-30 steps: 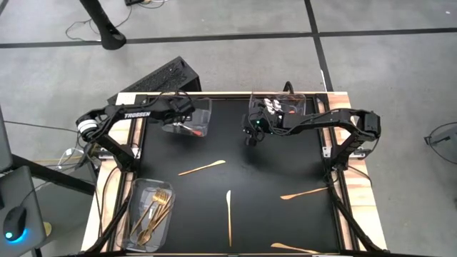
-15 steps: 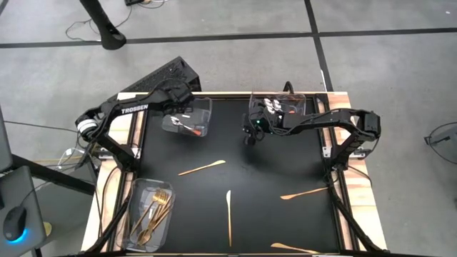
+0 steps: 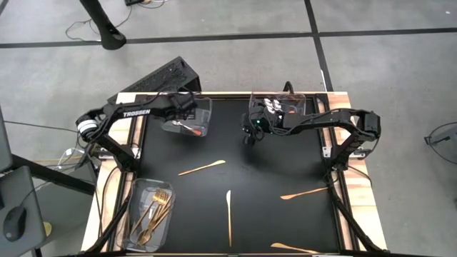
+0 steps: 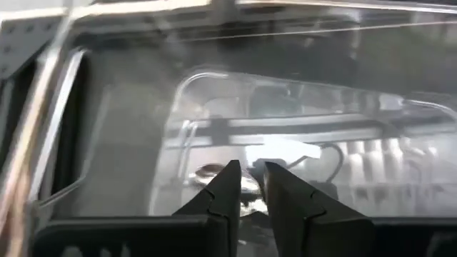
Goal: Sort silverware by color (type)
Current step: Remove the silver and orange spoon from the top left transparent bin
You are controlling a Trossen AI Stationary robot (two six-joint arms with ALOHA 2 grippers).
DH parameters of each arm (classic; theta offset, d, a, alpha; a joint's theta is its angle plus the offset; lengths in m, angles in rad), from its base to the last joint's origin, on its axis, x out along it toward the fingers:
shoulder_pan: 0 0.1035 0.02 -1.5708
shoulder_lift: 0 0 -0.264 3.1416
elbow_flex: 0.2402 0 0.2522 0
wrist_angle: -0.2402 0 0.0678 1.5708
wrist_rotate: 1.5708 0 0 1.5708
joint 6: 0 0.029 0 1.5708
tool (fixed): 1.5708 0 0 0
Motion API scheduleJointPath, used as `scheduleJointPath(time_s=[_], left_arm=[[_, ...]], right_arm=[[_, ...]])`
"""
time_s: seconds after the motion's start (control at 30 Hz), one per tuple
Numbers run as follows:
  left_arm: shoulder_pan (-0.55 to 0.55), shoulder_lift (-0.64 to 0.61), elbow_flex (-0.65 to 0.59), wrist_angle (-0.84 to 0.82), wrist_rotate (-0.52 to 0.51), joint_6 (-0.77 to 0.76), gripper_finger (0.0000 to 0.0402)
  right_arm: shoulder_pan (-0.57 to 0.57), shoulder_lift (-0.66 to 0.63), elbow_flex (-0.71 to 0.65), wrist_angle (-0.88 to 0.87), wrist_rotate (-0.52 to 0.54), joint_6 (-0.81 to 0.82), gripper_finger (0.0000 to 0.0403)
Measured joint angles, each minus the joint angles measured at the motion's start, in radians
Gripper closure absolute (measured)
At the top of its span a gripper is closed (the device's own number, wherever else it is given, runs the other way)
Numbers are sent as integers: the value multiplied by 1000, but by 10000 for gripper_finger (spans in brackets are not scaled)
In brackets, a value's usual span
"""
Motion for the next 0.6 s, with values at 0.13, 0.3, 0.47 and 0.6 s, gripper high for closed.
scheduleJointPath(time_s=[0.13, 0.3, 0.47, 0.6], left_arm=[[-11, 0, 9, 61, 10, 61, 372], [0, 0, 12, 129, 74, 105, 390], [49, 23, 12, 120, 187, 140, 400], [87, 62, 29, 107, 273, 172, 401]], right_arm=[[0, 0, 0, 0, 0, 0, 280], [0, 0, 0, 5, 0, 0, 280], [0, 0, 0, 18, 0, 0, 280], [0, 0, 0, 33, -1, 0, 280]])
